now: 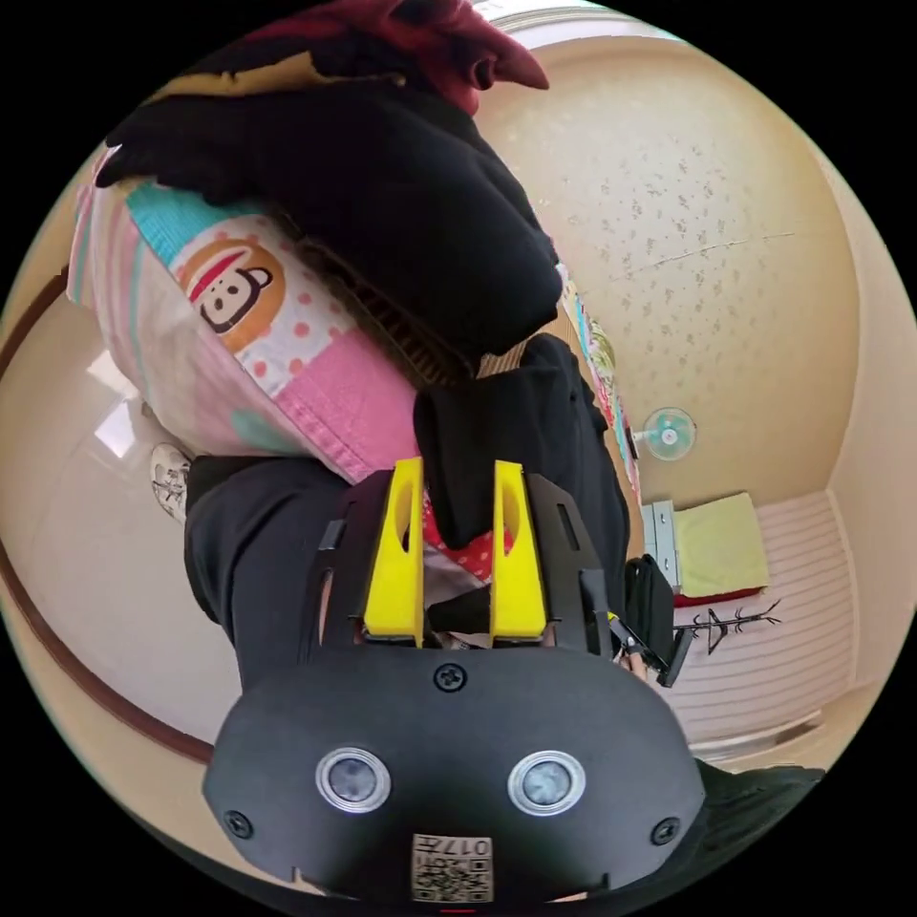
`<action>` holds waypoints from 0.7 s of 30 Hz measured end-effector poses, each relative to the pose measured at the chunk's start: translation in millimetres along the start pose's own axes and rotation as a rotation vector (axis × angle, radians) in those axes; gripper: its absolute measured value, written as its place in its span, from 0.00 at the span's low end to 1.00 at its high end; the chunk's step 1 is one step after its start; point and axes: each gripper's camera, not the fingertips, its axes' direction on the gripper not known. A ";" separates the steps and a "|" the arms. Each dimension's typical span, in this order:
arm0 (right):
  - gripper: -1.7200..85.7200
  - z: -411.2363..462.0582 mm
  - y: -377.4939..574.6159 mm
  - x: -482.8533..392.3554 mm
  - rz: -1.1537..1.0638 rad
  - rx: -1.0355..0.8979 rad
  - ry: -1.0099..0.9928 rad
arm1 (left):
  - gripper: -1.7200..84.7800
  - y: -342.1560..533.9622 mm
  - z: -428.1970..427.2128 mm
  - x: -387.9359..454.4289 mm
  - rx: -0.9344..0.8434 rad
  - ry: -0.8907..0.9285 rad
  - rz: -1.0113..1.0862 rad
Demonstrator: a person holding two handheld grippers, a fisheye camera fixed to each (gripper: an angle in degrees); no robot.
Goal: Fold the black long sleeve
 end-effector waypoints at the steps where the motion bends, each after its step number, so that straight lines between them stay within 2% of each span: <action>1: 0.09 -3.4 4.7 1.6 0.017 0.015 -0.003 | 0.10 -0.8 -3.5 -6.9 0.004 -0.026 -0.040; 3: 0.09 -9.6 9.5 2.7 0.017 0.022 0.000 | 0.06 -1.2 -13.8 -11.4 0.000 -0.008 -0.076; 6: 0.09 -24.9 13.4 5.9 0.042 0.023 -0.007 | 0.06 8.2 -47.4 6.9 0.024 0.088 -0.007; 10: 0.10 -56.1 39.8 12.3 0.177 0.166 -0.120 | 0.05 22.0 -142.5 72.0 0.214 0.114 0.155; 14: 0.10 -66.1 60.8 15.8 0.181 0.176 -0.169 | 0.05 -32.1 -203.5 161.6 0.315 0.189 0.326; 18: 0.09 -82.1 64.7 31.4 0.204 0.169 -0.224 | 0.05 -92.3 -178.9 282.6 0.265 0.191 0.516; 21: 0.09 -93.6 64.8 42.1 0.207 0.152 -0.267 | 0.06 -111.5 -108.3 403.2 0.167 0.217 0.670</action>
